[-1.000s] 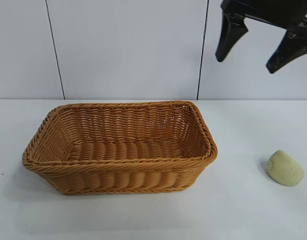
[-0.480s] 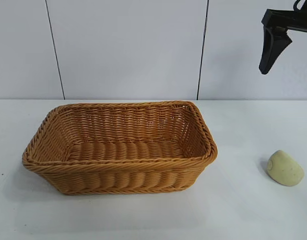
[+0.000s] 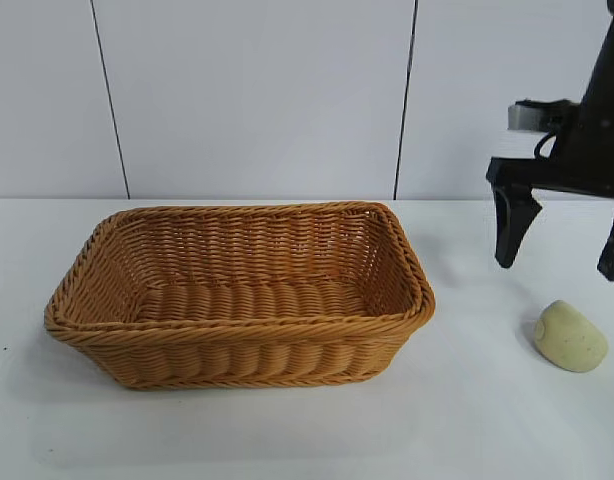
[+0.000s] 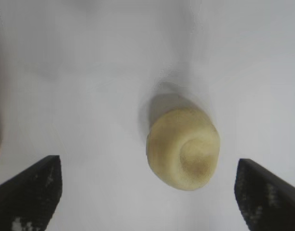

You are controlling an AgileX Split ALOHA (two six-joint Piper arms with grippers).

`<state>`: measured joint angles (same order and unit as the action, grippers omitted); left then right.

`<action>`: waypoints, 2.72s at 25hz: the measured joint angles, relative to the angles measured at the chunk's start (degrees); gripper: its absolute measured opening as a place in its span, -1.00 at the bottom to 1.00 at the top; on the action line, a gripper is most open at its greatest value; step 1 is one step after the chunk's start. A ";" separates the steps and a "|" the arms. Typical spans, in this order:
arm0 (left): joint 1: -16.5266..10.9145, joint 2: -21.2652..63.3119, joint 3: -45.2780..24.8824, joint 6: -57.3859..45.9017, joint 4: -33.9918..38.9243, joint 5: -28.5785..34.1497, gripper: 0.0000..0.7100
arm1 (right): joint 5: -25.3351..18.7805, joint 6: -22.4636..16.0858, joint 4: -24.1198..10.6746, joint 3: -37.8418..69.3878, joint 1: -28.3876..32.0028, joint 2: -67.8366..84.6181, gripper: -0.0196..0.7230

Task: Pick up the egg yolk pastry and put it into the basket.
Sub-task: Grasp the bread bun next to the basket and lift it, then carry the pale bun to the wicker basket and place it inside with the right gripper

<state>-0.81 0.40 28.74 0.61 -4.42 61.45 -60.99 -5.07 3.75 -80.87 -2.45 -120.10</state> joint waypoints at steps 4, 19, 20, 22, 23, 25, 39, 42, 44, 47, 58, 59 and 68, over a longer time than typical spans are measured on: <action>0.00 0.00 0.00 0.00 0.00 0.00 0.95 | 0.00 -0.32 -0.55 0.00 0.00 -1.48 0.93; 0.00 0.00 0.00 0.00 -0.01 0.00 0.95 | 0.03 -0.49 -0.61 0.00 0.00 -3.05 -0.47; 0.00 0.00 0.00 0.00 -0.06 0.00 0.95 | -0.14 -0.49 -0.61 0.00 0.00 -3.05 -0.50; 0.00 0.00 0.00 0.00 -0.11 0.00 0.95 | -1.36 0.05 -0.61 -0.54 0.00 -3.05 -0.52; 0.00 0.00 0.00 0.00 -0.16 0.00 0.95 | -2.32 0.30 -0.61 -1.14 0.00 -3.05 -0.53; 0.00 0.00 0.00 0.00 -0.16 0.00 0.95 | -4.90 0.56 -0.61 -3.10 0.00 -3.05 -0.54; 0.00 0.00 0.00 0.05 -0.16 0.00 0.95 | -8.59 0.78 -0.40 -17.18 0.00 7.86 -0.55; 0.00 0.00 0.00 0.05 -0.16 0.00 0.95 | -8.68 0.78 -0.47 -17.18 -1.19 8.40 -0.55; 0.00 0.00 0.00 0.05 -0.16 0.00 0.95 | -8.68 0.78 -0.47 -17.18 -3.10 8.40 -0.55; 0.00 0.00 0.00 0.05 -0.16 0.00 0.95 | -8.68 0.51 -0.42 -17.18 -7.68 8.40 -0.55; 0.00 0.00 0.00 0.05 -0.16 0.00 0.95 | -7.38 -4.62 -0.14 -17.18 -28.52 8.40 -0.55; 0.00 0.00 0.00 0.05 -0.16 0.00 0.95 | -6.29 -5.11 -0.14 -17.18 -30.14 8.40 -0.55; 0.00 0.00 0.00 0.05 -0.16 0.00 0.95 | 3.98 -7.64 -0.19 -17.18 -37.33 1.27 -0.55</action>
<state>-0.81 0.40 28.74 0.67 -4.58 61.45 -57.01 -12.72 3.56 -98.05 -39.78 -118.83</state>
